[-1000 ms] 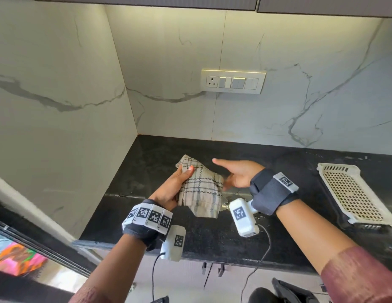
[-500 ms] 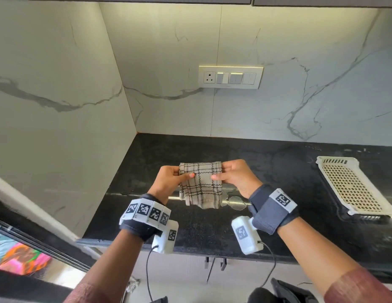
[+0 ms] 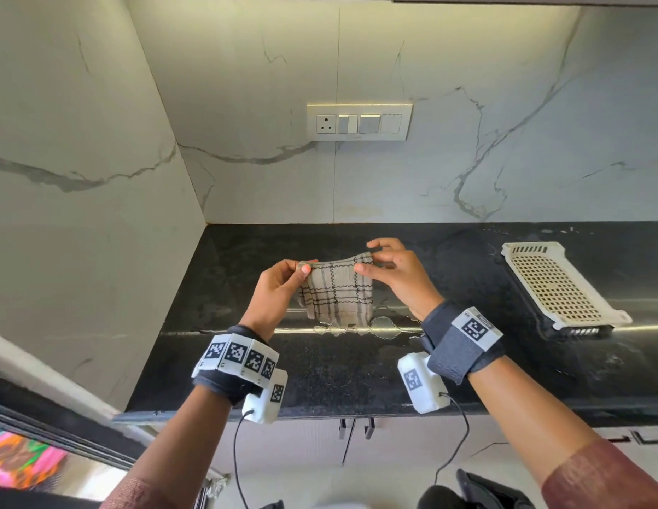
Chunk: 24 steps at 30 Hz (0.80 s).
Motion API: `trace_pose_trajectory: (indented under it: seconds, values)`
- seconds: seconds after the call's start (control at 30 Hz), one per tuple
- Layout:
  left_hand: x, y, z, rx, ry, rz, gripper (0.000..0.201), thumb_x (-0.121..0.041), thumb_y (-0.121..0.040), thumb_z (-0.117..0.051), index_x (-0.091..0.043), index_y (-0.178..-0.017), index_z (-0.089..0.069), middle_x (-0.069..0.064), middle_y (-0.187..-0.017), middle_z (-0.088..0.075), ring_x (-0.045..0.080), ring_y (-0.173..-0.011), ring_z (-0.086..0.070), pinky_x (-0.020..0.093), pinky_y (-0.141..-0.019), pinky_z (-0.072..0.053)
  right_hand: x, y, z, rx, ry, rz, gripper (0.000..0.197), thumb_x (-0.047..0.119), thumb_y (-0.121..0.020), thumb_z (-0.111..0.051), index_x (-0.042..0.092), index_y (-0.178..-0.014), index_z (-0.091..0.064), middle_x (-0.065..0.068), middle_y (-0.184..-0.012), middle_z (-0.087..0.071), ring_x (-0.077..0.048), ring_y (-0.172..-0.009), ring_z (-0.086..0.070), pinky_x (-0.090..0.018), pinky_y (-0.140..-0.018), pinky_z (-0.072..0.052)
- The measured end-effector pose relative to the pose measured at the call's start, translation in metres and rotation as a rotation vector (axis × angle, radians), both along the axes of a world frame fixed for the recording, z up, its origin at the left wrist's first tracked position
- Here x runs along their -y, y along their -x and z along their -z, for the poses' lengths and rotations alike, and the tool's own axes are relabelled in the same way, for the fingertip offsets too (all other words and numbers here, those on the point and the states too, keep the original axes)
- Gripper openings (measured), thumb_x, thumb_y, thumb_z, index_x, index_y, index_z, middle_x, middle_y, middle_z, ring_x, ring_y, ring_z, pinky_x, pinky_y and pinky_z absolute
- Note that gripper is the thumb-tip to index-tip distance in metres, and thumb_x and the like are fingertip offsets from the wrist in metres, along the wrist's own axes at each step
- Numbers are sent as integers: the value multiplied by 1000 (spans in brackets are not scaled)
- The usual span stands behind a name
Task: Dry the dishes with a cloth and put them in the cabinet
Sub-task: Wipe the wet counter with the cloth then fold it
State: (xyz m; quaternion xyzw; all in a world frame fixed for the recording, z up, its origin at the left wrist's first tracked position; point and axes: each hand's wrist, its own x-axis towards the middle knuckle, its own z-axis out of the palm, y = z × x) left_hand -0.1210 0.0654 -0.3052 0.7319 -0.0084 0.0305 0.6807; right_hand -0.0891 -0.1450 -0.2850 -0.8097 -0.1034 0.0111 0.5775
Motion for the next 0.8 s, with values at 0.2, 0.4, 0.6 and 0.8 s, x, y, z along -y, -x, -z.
trace_pose_trajectory:
  seconds: [0.2, 0.4, 0.6, 0.8]
  values:
    - [24, 6, 0, 55, 178, 75, 33, -1, -87, -56, -20, -112, -44, 2, -109, -61, 13, -96, -64, 29, -78, -56, -8, 12, -2, -5, -244, 155, 37, 39, -79, -69, 2, -85, -66, -30, -87, -62, -31, -78, -59, -48, -77, -48]
    - [52, 11, 4, 34, 287, 76, 42, -7, -96, -42, -26, -128, -23, 5, -120, -54, 24, -116, -55, 43, -95, -48, -9, 25, 16, -225, -320, -63, 78, -9, -66, -75, 17, -129, -37, -9, -122, -57, -18, -112, -58, -33, -95, -50]
    - [72, 7, 20, -171, 230, 274, 73, -1, -92, -49, -34, -142, -7, 2, -127, -50, 19, -109, -60, 43, -82, -55, 23, 19, 36, -356, -388, 115, 78, -7, -67, -75, 15, -134, -40, -14, -125, -57, -27, -115, -57, -47, -94, -50]
    - [111, -15, 50, -388, 292, 282, 74, 5, -86, -57, -32, -136, -17, 11, -119, -57, 19, -87, -67, 36, -66, -59, 71, 7, 71, -605, -517, 78, 75, -10, -78, -64, 23, -138, -35, -13, -127, -57, -30, -106, -62, -44, -76, -58]
